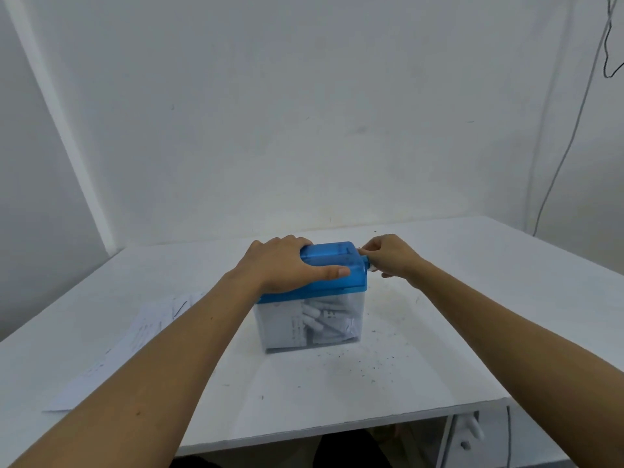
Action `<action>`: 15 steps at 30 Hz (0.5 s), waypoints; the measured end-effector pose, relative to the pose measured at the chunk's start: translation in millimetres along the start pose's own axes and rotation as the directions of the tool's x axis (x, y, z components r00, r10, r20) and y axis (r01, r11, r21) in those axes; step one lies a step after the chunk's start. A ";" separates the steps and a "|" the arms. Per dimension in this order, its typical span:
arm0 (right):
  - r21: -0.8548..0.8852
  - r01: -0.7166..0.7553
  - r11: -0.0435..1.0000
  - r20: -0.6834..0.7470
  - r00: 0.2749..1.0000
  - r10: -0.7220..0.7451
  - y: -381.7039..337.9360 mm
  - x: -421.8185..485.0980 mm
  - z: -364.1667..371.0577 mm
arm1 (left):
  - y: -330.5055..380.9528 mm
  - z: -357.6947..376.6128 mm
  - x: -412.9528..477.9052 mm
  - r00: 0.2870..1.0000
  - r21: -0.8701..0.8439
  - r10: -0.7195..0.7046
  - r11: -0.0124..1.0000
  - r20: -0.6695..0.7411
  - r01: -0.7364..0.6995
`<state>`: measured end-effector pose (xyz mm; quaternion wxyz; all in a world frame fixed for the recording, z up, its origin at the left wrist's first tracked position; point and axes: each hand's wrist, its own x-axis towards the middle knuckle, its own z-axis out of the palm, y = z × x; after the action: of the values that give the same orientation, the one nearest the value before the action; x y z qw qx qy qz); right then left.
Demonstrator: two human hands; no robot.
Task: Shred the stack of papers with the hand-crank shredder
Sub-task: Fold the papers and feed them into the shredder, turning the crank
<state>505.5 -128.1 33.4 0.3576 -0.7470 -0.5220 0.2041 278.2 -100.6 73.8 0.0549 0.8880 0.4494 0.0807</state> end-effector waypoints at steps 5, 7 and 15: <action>0.048 0.118 0.992 -0.262 0.960 -0.102 -12.6 0.0 -3.3 | 2.2 -13.5 3.6 0.986 -0.056 -0.043 0.997 0.160 0.052; 0.051 0.213 0.976 -0.326 0.927 -0.186 -30.6 -3.0 -7.7 | -2.4 -21.1 3.7 0.982 -0.218 -0.023 0.974 0.190 0.065; -0.134 0.532 0.836 -0.233 0.803 -0.548 -135.6 -43.2 19.5 | -57.8 -58.2 -20.8 0.968 -0.591 -0.168 0.806 -0.186 0.026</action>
<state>390.3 -134.8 118.9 0.4434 -0.5984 -0.6670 -0.0230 209.3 -81.9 119.1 0.2768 0.7883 0.4512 0.3138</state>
